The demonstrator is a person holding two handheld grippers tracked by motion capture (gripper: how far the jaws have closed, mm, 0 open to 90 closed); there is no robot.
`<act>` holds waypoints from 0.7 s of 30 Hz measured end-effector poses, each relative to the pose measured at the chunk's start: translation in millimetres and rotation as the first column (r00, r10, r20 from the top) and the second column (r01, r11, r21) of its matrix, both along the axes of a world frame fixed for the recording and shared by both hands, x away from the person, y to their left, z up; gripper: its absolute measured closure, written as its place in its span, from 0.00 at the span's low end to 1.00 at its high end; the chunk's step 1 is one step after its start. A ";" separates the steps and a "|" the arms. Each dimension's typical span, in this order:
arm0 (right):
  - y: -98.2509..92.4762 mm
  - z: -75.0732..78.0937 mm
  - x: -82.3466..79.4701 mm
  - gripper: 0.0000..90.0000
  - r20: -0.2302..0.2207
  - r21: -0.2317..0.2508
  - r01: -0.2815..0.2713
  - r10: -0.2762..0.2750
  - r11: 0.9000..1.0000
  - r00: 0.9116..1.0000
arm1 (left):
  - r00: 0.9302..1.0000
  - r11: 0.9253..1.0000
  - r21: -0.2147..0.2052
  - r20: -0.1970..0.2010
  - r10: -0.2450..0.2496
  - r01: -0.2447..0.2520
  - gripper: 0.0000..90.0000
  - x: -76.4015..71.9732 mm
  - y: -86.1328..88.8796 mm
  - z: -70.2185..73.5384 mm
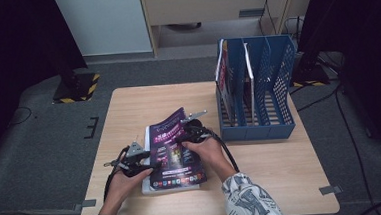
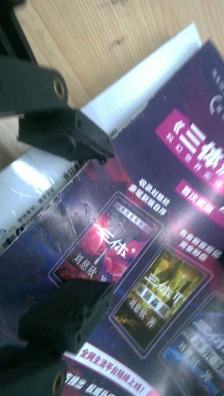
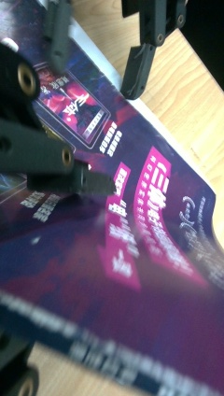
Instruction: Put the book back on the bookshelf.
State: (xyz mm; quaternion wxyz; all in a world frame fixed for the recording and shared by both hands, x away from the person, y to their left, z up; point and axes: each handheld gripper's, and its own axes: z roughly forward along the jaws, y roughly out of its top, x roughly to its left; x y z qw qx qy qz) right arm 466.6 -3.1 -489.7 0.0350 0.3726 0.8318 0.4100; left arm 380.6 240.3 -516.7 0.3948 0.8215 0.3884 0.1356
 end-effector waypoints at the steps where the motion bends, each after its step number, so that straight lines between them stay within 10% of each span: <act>1: -1.0 3.8 -0.8 0.84 0.007 0.015 -0.007 0.007 1.000 1.000 | 1.000 1.000 -0.008 -0.013 0.017 -0.017 0.24 1.0 -2.1 0.1; 10: -0.8 20.7 -6.4 0.88 0.078 -0.009 -0.041 0.041 0.999 0.996 | 0.997 0.996 -0.049 -0.016 0.074 -0.075 0.10 2.7 3.4 -0.4; 21: 0.8 45.9 -15.3 0.89 0.194 -0.008 -0.089 0.089 0.996 0.977 | 0.999 0.995 -0.090 -0.022 0.034 -0.035 0.08 5.4 0.0 0.5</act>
